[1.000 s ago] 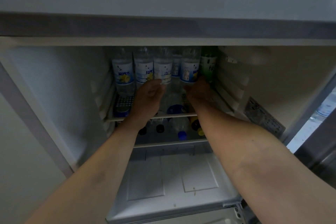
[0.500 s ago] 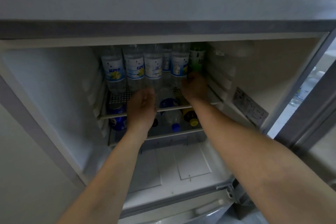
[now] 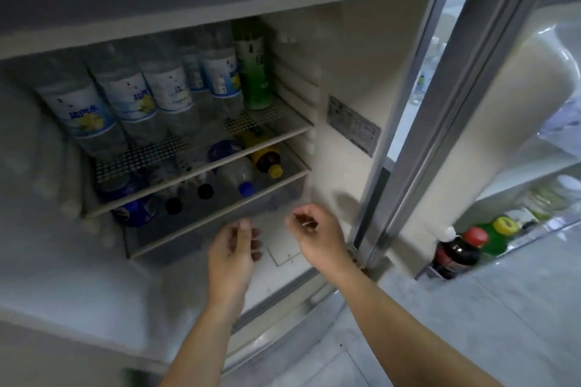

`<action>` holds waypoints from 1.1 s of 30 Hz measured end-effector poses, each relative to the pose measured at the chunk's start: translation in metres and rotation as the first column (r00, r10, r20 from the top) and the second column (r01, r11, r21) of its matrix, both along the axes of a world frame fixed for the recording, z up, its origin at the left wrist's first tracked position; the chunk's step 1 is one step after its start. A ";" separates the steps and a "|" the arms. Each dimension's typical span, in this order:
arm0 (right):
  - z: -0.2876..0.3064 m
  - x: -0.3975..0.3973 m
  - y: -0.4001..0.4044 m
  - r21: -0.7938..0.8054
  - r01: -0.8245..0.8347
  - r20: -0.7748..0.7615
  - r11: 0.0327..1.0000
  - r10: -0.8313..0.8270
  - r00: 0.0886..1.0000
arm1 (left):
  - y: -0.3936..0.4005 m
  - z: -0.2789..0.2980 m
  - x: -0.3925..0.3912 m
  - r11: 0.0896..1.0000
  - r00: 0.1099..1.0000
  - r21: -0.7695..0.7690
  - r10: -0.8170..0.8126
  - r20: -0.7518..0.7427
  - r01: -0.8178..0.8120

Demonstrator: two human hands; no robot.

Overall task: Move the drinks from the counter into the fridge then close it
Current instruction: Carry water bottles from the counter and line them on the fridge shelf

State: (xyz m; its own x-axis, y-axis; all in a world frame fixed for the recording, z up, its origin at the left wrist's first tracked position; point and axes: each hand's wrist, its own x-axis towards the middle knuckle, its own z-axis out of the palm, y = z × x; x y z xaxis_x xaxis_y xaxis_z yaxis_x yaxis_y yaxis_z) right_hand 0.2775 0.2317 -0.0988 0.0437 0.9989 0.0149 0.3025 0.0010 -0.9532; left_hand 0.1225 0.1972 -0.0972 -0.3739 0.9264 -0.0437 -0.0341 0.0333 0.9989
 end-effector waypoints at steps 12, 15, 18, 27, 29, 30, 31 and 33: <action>-0.094 0.122 -0.164 -0.346 0.261 0.048 0.901 -0.261 0.964 | -0.106 -0.111 0.054 0.918 0.948 -0.334 -0.279 -0.155 0.215; -0.122 0.163 -0.226 -0.460 0.373 0.074 0.806 -0.384 0.920 | -0.144 -0.140 0.067 0.833 0.897 -0.469 -0.410 -0.165 0.294; -0.156 0.208 -0.297 -0.582 0.463 0.074 0.669 -0.523 0.849 | -0.182 -0.164 0.078 0.765 0.833 -0.553 -0.511 -0.212 0.329; -0.213 0.275 -0.516 -0.760 0.612 0.274 0.217 -0.748 0.605 | -0.256 -0.213 0.083 0.585 0.611 -0.760 -0.720 -0.328 0.283; -0.219 0.277 -0.548 -0.784 0.608 0.301 0.128 -0.778 0.552 | -0.260 -0.222 0.081 0.533 0.571 -0.810 -0.755 -0.323 0.246; -0.221 0.276 -0.561 -0.796 0.599 0.307 0.089 -0.794 0.526 | -0.260 -0.226 0.080 0.508 0.558 -0.829 -0.768 -0.314 0.233; -0.222 0.275 -0.572 -0.807 0.588 0.306 0.056 -0.812 0.497 | -0.259 -0.231 0.081 0.485 0.540 -0.845 -0.784 -0.306 0.224; -0.224 0.272 -0.588 -0.824 0.567 0.301 0.001 -0.846 0.440 | -0.254 -0.237 0.087 0.442 0.499 -0.871 -0.816 -0.292 0.213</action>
